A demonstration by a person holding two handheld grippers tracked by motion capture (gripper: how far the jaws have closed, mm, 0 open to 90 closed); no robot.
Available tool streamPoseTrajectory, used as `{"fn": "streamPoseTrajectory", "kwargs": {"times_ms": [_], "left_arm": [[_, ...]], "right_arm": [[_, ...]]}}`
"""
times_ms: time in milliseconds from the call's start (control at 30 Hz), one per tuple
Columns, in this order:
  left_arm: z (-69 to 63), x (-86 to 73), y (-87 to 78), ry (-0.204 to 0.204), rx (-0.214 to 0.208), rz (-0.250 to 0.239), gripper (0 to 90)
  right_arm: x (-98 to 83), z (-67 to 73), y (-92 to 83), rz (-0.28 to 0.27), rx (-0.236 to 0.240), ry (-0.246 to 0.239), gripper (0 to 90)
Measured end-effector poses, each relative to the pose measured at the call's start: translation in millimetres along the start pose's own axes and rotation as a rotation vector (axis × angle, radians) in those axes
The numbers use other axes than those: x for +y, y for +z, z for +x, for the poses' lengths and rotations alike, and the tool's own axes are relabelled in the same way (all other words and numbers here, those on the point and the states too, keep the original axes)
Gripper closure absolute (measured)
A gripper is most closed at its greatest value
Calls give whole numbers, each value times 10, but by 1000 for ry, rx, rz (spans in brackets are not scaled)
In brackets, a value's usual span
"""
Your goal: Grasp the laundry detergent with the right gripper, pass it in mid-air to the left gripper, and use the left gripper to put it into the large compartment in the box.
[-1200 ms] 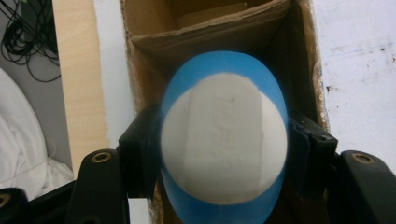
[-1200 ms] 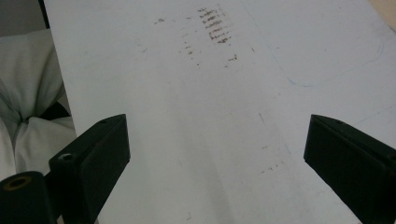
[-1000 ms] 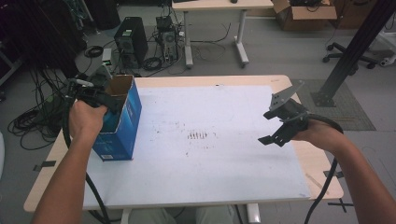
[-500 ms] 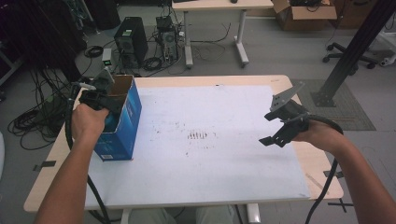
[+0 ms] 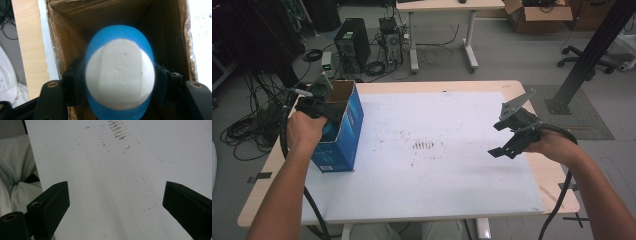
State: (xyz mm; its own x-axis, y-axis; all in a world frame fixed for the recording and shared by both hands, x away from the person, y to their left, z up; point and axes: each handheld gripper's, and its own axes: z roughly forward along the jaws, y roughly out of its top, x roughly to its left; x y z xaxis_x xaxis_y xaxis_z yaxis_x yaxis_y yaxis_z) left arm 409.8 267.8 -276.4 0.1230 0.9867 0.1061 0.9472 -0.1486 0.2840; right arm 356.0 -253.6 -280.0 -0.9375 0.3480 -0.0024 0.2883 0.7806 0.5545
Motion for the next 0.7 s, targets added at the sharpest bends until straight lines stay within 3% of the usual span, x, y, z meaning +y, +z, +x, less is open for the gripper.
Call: {"fn": "streamPoseTrajectory", "kwargs": {"times_ms": [267, 700], "left_arm": [[46, -13, -46, -17, -33, -14, 299], [91, -5, -264, -14, -28, -60, 226]], "right_arm": [[-3, 2, -16, 4, -6, 1, 67], [8, 27, -65, -1, -28, -4, 70]]}}
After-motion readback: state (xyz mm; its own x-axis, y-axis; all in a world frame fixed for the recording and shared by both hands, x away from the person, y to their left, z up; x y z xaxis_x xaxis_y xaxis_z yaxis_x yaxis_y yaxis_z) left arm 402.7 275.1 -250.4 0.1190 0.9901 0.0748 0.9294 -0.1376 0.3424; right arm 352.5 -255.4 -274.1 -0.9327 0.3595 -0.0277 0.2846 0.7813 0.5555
